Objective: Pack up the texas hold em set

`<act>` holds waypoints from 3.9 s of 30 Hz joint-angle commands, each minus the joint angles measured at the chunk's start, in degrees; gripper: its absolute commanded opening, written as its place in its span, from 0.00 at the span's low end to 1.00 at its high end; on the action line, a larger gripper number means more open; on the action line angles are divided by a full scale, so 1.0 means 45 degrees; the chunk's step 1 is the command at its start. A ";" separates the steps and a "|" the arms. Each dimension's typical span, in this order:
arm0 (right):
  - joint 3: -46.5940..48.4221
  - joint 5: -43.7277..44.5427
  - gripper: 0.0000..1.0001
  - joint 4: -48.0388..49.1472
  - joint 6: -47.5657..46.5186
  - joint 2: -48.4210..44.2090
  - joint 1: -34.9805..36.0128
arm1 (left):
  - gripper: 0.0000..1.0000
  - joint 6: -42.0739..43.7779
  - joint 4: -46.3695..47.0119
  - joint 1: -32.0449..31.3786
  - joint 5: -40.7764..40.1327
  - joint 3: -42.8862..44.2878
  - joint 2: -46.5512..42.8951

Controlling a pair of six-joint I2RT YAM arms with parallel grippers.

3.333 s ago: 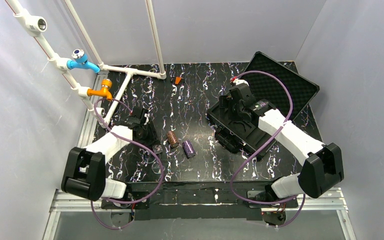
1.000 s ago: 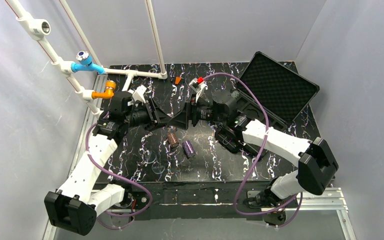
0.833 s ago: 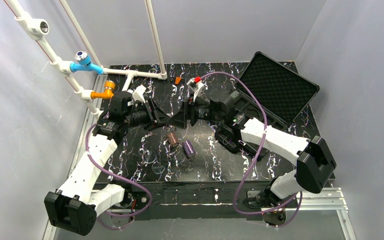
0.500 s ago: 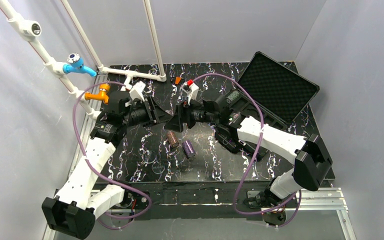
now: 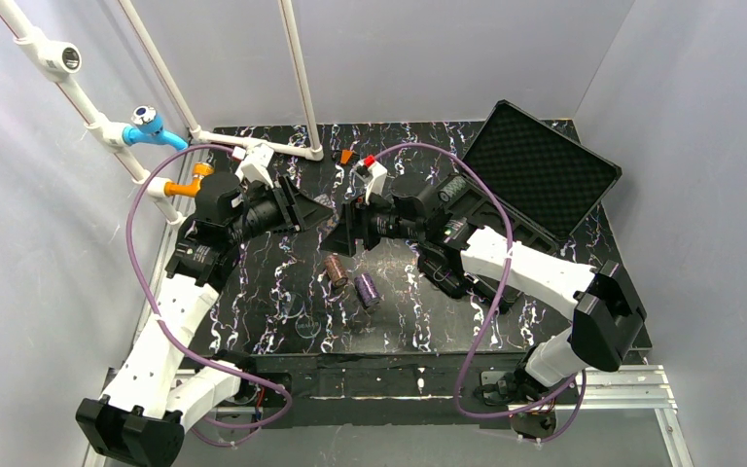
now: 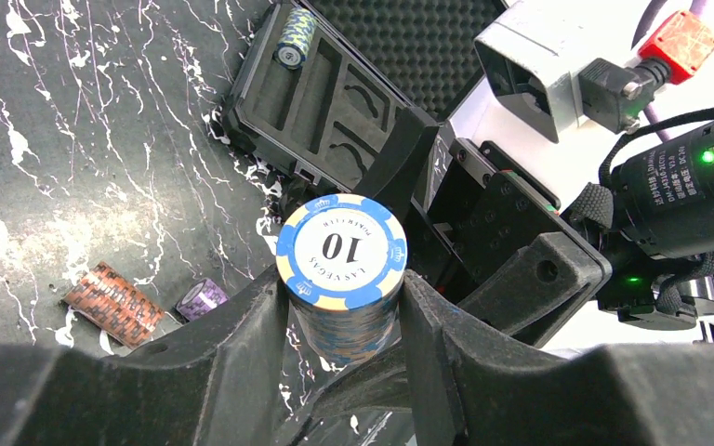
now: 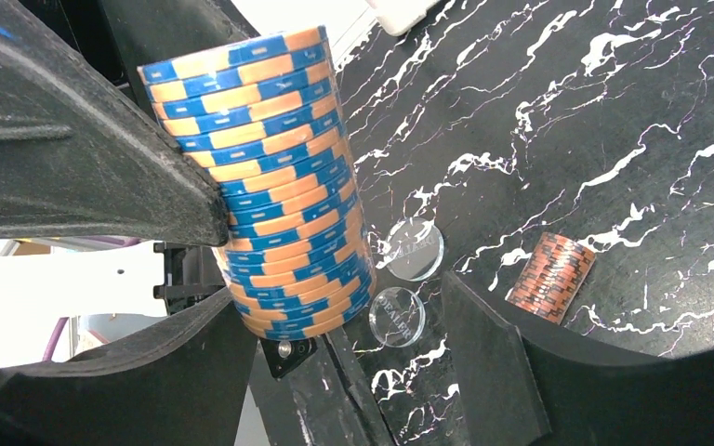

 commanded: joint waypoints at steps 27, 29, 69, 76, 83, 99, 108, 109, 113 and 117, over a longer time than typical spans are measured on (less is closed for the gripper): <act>-0.0456 0.0147 0.63 0.2805 -0.0738 -0.0997 0.0142 | 0.00 -0.0530 0.1416 0.0006 0.0857 -0.0040 0.0123; -0.0445 0.0167 0.62 0.2832 -0.0769 -0.0986 0.0161 | 0.00 -0.0556 0.1344 0.0003 0.0889 -0.0037 0.0144; -0.1427 0.2710 0.01 0.1615 -0.1002 -0.2004 0.0298 | 0.98 -0.0041 0.0739 0.0014 0.0163 -0.0317 -0.0013; -0.1713 0.5177 0.01 0.0646 -0.0883 -0.2529 0.0294 | 0.98 0.0187 0.0278 0.0004 -0.0044 -0.0485 -0.0162; -0.1996 0.8668 0.01 -0.0797 -0.0059 -0.3148 0.0299 | 0.98 0.0215 -0.0159 0.0003 -0.0228 -0.1250 -0.0453; -0.0352 1.4450 0.01 -0.6169 0.2448 -0.2445 0.0215 | 0.98 0.2508 -0.4430 0.0013 -0.2005 -0.1314 -0.0264; 0.0521 1.2948 0.01 -0.6516 0.2659 -0.1479 -0.1165 | 0.98 0.2860 -0.4895 0.0008 -0.2168 -0.2238 -0.1144; 0.0567 1.2607 0.01 -0.6445 0.2650 -0.1382 -0.1420 | 0.98 0.2961 -0.4943 0.0003 -0.2173 -0.2379 -0.1253; 0.0913 1.1291 0.01 -0.6678 0.2783 -0.0913 -0.2382 | 0.98 0.3307 -0.5235 0.0004 -0.2377 -0.2955 -0.1735; 0.1171 1.1151 0.01 -0.6981 0.2926 -0.0617 -0.2875 | 0.98 0.3350 -0.5121 0.0008 -0.2421 -0.2981 -0.2055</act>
